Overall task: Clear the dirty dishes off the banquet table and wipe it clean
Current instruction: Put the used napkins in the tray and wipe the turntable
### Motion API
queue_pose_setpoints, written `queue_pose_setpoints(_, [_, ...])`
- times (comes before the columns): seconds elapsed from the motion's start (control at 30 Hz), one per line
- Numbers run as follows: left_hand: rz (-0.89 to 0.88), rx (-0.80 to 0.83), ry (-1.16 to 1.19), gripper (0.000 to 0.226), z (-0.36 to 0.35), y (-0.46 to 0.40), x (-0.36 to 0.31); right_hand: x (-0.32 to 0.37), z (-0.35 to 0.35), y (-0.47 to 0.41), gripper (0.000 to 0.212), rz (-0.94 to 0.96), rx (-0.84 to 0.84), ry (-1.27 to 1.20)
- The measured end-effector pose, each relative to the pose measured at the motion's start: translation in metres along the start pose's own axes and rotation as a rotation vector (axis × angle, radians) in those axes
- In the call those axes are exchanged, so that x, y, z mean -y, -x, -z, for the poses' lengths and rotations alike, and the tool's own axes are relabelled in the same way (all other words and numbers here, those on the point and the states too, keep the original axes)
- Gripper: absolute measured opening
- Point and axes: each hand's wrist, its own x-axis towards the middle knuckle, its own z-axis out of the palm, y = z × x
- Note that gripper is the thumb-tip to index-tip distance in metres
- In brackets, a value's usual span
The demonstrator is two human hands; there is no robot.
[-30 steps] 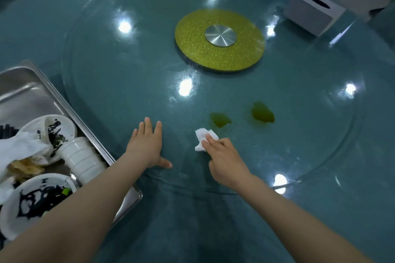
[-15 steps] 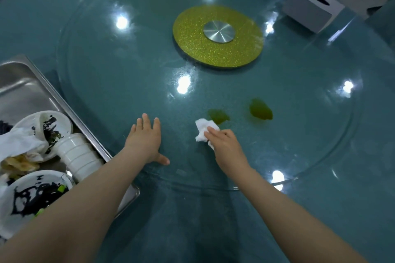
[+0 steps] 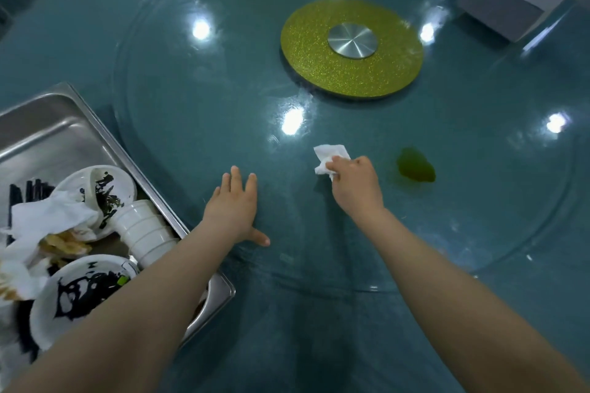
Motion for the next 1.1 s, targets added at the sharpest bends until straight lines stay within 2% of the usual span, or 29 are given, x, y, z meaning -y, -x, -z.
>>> queue_pose_setpoints(0.13, [-0.012,-0.005,0.018,0.138,-0.002,0.000,0.005,-0.006,0.006,0.047,0.025,0.106,-0.099,-0.047])
queue_pose_setpoints(0.27, [-0.006,0.006,0.002,0.139,0.000,-0.002,0.003,-0.014,0.007,0.086,0.032,0.201,-0.186,-0.080])
queue_pose_setpoints(0.4, [0.004,0.010,0.014,0.140,-0.001,-0.002,0.004,-0.016,0.009,0.076,0.036,0.265,-0.161,-0.040])
queue_pose_setpoints(0.63, [0.019,0.016,0.002,0.139,0.001,-0.002,0.007,-0.019,0.010,-0.031,0.040,-0.090,-0.001,0.010])
queue_pose_setpoints(0.77, [0.016,0.014,0.009,0.140,0.001,-0.005,0.009,-0.020,0.014,-0.016,0.034,-0.019,0.000,0.045])
queue_pose_setpoints(0.93, [0.007,-0.002,0.019,0.139,0.003,-0.006,0.018,-0.025,0.025,0.060,0.022,0.027,-0.081,-0.015])
queue_pose_setpoints(1.03, [0.001,-0.003,0.020,0.140,0.005,-0.008,0.026,-0.025,0.029,0.085,0.027,0.127,-0.120,-0.071])
queue_pose_setpoints(1.1, [-0.001,0.001,0.018,0.139,0.007,-0.008,0.030,-0.027,0.025,0.077,0.027,0.088,-0.062,-0.071])
